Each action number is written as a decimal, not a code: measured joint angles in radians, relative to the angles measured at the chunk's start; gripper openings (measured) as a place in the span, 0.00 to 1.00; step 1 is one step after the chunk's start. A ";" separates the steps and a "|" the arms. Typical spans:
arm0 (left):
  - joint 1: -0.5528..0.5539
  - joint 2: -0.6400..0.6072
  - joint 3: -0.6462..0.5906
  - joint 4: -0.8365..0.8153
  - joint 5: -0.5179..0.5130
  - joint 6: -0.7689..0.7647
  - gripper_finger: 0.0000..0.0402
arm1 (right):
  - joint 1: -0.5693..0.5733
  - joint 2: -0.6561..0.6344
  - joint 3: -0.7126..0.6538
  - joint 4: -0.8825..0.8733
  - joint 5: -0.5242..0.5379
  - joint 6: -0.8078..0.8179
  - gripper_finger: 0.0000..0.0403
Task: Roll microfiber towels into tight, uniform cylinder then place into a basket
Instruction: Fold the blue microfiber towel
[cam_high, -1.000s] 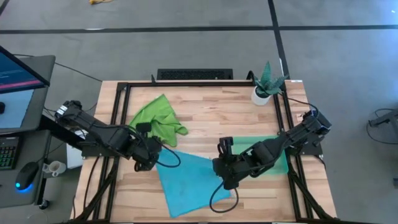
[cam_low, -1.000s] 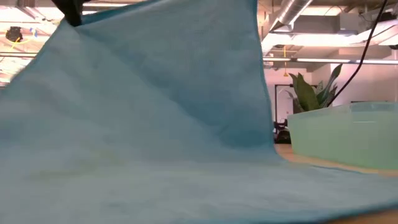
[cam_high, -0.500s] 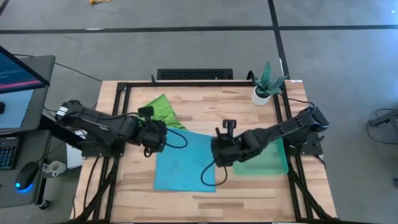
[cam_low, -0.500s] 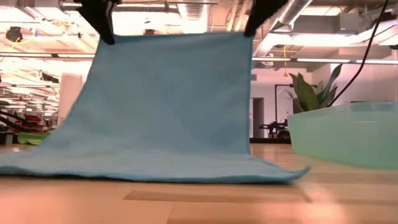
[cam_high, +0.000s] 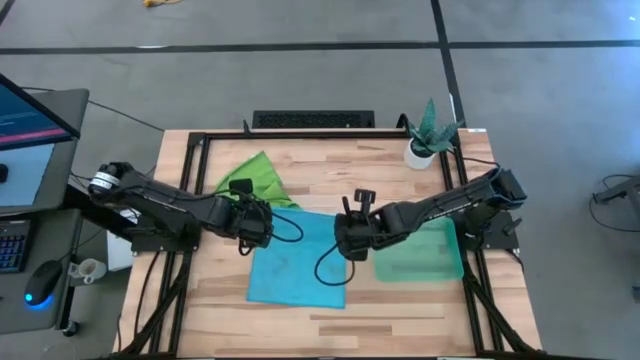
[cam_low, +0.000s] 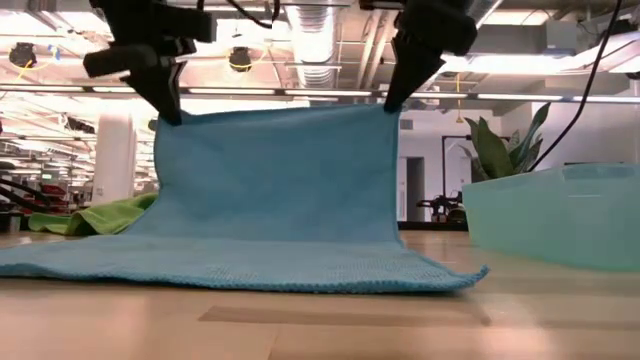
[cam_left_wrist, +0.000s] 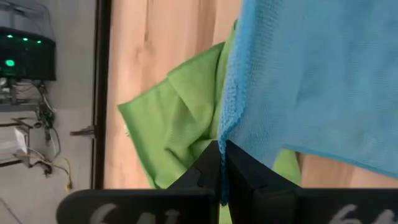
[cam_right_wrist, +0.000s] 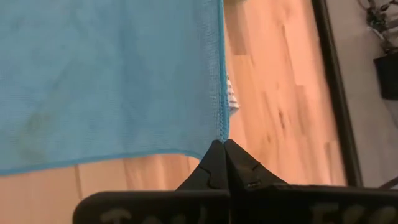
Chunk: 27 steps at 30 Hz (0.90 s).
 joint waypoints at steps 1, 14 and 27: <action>0.000 0.000 -0.008 0.010 0.003 -0.007 0.00 | 0.005 0.000 0.000 0.002 -0.006 0.008 0.00; -0.143 -0.001 -0.052 0.172 0.072 -0.112 0.00 | 0.108 0.110 0.000 0.090 -0.097 0.046 0.00; -0.277 0.001 -0.112 0.280 0.174 -0.251 0.00 | 0.196 0.134 0.001 0.200 -0.176 0.101 0.00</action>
